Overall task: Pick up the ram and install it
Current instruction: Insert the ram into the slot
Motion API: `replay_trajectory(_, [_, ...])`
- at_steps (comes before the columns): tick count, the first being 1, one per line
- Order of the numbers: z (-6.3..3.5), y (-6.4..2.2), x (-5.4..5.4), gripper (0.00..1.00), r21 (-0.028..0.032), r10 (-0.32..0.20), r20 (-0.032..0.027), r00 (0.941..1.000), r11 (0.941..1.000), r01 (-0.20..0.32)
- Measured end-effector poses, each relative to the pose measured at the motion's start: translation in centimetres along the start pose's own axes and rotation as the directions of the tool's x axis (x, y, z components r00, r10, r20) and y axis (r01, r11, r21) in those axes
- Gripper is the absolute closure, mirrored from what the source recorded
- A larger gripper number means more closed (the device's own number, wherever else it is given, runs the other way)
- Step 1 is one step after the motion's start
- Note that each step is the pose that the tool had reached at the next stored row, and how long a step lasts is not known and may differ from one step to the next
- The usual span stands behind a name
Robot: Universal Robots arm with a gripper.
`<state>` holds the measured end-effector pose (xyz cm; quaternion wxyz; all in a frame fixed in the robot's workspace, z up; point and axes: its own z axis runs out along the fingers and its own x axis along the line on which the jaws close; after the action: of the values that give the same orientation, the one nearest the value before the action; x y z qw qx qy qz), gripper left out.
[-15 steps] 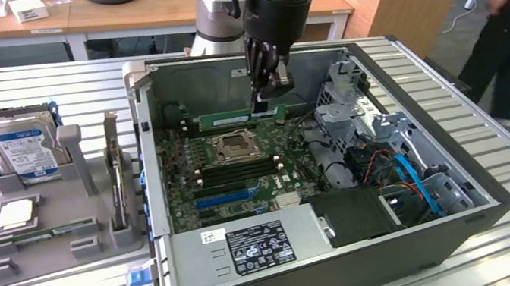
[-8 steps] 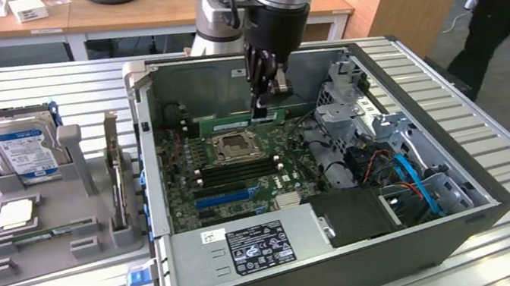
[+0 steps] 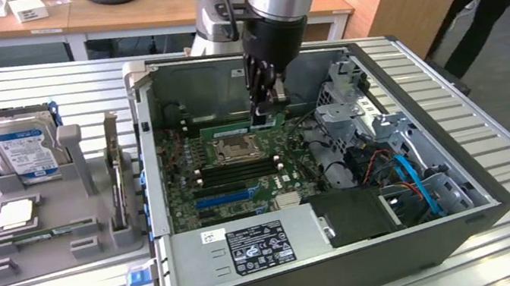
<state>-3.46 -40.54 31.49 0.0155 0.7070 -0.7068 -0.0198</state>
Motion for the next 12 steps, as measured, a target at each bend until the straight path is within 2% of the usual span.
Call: replay_trajectory(12, [2.11,-0.09,0.0,0.88,0.003,0.0,0.0001,1.0,1.0,0.0])
